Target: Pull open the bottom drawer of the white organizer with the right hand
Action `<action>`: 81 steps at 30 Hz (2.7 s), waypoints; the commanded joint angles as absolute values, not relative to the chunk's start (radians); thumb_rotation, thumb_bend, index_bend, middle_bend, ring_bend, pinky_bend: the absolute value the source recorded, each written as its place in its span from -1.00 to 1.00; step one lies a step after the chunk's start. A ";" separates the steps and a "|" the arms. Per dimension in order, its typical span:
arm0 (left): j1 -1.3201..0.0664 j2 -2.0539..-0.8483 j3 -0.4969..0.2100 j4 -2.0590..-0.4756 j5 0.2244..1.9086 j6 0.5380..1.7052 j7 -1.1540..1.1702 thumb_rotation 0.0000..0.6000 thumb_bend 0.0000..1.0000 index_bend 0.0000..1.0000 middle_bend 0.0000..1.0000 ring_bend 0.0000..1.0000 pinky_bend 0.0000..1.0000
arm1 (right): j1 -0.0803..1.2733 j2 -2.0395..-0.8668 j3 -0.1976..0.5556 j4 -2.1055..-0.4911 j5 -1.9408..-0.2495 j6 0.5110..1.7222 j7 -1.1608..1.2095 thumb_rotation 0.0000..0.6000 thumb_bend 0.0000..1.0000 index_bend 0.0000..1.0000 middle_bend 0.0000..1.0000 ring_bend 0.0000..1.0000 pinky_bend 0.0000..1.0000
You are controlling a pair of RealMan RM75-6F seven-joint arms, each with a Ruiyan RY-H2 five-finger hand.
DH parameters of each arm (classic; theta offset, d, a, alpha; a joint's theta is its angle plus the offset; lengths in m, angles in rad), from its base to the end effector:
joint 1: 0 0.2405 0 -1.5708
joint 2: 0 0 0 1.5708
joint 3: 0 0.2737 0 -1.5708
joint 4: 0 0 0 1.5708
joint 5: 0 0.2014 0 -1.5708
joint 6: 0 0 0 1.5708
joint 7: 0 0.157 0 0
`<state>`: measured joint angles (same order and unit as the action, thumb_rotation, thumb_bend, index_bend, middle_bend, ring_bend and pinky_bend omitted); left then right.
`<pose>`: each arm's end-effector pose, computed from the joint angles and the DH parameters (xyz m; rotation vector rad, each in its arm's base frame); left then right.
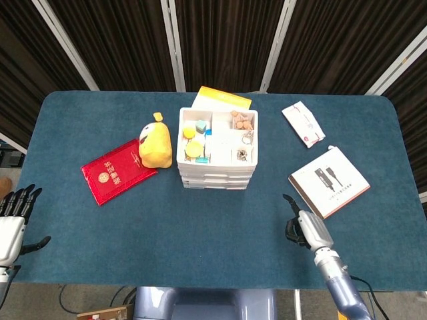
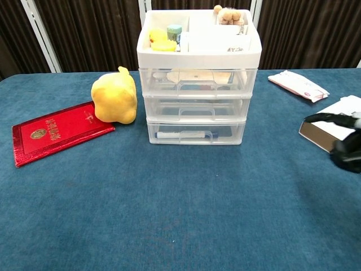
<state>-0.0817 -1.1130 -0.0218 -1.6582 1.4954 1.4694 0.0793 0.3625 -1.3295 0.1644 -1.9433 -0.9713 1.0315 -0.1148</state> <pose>-0.3194 0.1871 0.1663 -1.4209 -0.9096 -0.8460 -0.2238 -0.2530 0.0378 1.3985 -1.6848 0.9629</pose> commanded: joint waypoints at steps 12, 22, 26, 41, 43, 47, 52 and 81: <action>-0.088 -1.111 -0.033 -1.641 1.501 1.476 0.058 1.00 -0.91 -0.99 -1.00 -1.00 -1.00 | 0.553 -1.639 0.299 -1.775 -0.604 0.952 -0.093 1.00 0.69 -0.96 0.66 0.66 0.77; -0.091 -1.107 -0.041 -1.641 1.485 1.469 0.027 1.00 -0.91 -0.99 -1.00 -1.00 -1.00 | 0.594 -1.785 0.393 -1.665 -0.485 0.925 0.036 1.00 0.71 -0.78 0.66 0.66 0.77; -0.092 -1.105 -0.042 -1.642 1.483 1.468 0.020 1.00 -0.91 -0.99 -1.00 -1.00 -1.00 | 0.602 -1.826 0.418 -1.646 -0.465 0.924 0.074 1.00 0.71 -0.75 0.66 0.66 0.77; -0.092 -1.103 -0.041 -1.643 1.487 1.471 0.008 1.00 -0.91 -0.99 -1.00 -1.00 -1.00 | 0.614 -1.888 0.483 -1.626 -0.397 0.898 0.166 1.00 0.71 -0.76 0.66 0.65 0.77; -0.091 -1.103 -0.041 -1.643 1.489 1.473 0.006 1.00 -0.91 -0.99 -1.00 -1.00 -1.00 | 0.618 -1.895 0.494 -1.618 -0.379 0.888 0.178 1.00 0.71 -0.76 0.66 0.66 0.77; -0.091 -1.103 -0.041 -1.643 1.488 1.473 0.004 1.00 -0.91 -0.99 -1.00 -1.00 -1.00 | 0.628 -1.901 0.520 -1.605 -0.331 0.856 0.202 1.00 0.71 -0.76 0.66 0.66 0.77; -0.091 -1.101 -0.042 -1.646 1.485 1.472 -0.002 1.00 -0.91 -0.99 -1.00 -1.00 -1.00 | 0.646 -1.911 0.539 -1.580 -0.298 0.832 0.218 1.00 0.71 -0.76 0.66 0.66 0.77; -0.093 -1.094 -0.039 -1.654 1.477 1.458 -0.015 1.00 -0.91 -0.99 -1.00 -1.00 -1.00 | 0.655 -2.007 0.640 -1.443 -0.310 0.761 0.403 1.00 0.75 -0.52 0.68 0.66 0.77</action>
<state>-0.0933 -1.0946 -0.0388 -1.6535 1.4773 1.4581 -0.0152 0.6521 -2.0051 0.6372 -1.4470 -0.3133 0.7644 0.3995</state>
